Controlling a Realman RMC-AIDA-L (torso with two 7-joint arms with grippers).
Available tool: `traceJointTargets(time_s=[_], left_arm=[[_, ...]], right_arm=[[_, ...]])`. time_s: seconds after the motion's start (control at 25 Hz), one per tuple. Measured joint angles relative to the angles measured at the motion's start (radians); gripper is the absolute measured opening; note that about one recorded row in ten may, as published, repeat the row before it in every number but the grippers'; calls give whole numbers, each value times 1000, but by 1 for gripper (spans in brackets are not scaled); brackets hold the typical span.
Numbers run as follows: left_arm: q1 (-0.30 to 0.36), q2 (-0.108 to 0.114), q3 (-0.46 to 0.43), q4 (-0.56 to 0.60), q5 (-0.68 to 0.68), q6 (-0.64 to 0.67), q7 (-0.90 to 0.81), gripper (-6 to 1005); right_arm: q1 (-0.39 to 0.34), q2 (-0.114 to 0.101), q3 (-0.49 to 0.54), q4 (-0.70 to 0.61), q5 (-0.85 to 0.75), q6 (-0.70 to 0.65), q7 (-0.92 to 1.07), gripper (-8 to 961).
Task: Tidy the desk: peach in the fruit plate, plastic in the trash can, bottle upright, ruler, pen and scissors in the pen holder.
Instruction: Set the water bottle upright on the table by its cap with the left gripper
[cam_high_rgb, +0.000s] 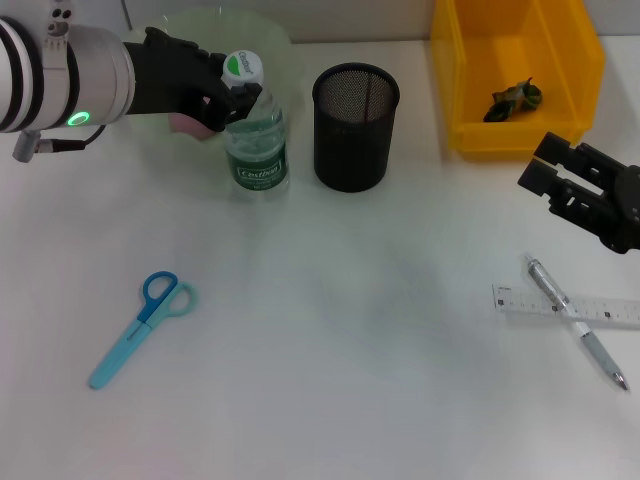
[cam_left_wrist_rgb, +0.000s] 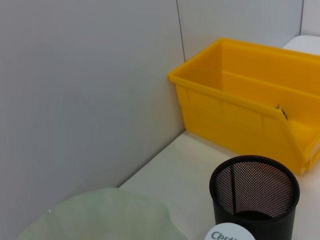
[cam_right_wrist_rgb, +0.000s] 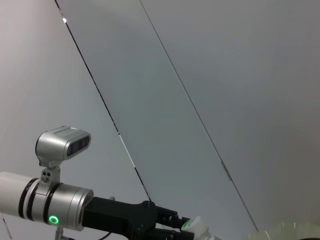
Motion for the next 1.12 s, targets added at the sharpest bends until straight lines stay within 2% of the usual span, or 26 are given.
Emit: traceJointTargets(time_s=[1.12], left_arm=[[-3, 0, -1, 6, -3, 2, 8, 401]], right_arm=[[-6, 3, 0, 0, 2, -3, 0, 704]])
